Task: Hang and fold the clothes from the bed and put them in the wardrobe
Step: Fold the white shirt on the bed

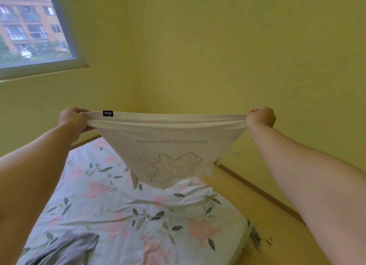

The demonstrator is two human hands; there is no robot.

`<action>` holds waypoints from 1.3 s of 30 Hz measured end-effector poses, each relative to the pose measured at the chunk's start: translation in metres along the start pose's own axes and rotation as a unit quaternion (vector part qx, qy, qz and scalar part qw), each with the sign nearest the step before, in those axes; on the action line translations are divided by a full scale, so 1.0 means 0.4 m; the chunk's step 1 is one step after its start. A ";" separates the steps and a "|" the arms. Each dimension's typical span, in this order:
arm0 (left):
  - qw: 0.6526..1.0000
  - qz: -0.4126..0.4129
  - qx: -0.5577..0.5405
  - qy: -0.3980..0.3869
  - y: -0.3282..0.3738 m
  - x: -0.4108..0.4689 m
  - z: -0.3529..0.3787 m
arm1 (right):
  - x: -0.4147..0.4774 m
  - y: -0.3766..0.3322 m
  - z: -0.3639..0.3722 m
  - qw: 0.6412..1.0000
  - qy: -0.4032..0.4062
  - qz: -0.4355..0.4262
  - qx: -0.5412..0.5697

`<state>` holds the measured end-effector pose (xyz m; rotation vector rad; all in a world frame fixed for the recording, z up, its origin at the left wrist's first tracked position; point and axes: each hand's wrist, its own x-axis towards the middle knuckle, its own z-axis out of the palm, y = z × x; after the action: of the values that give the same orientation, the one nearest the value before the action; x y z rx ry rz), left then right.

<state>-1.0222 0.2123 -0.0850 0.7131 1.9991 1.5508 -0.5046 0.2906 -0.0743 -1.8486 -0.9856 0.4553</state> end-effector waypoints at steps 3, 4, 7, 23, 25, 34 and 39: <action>0.999 0.001 0.040 -0.016 -0.078 -0.019 -0.048 | -0.073 0.064 -0.006 1.000 -0.014 -0.012 -0.020; 0.996 0.011 0.082 -0.022 -0.118 -0.024 -0.067 | -0.105 0.094 -0.006 0.999 -0.021 -0.013 -0.029; 0.963 0.054 0.255 -0.061 -0.264 -0.051 -0.129 | -0.210 0.206 0.004 0.997 -0.037 -0.005 -0.061; 0.694 0.081 0.615 -0.366 -1.322 -0.420 -0.425 | -0.809 1.129 0.162 0.850 -0.260 0.093 -0.448; 0.660 0.074 0.644 -0.380 -1.422 -0.463 -0.444 | -0.866 1.228 0.171 0.825 -0.296 0.088 -0.474; 0.588 0.070 0.688 -0.419 -1.661 -0.526 -0.468 | -1.021 1.550 0.115 0.789 -0.362 0.058 -0.494; 0.617 0.106 0.705 -0.334 -1.743 -0.587 -0.447 | -1.086 1.625 0.157 0.715 -0.448 0.062 -0.533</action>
<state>-1.0376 -0.2197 -0.7064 1.7434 2.1274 -0.6511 -0.5280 -0.1569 -0.7179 -2.7898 -2.0993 1.0842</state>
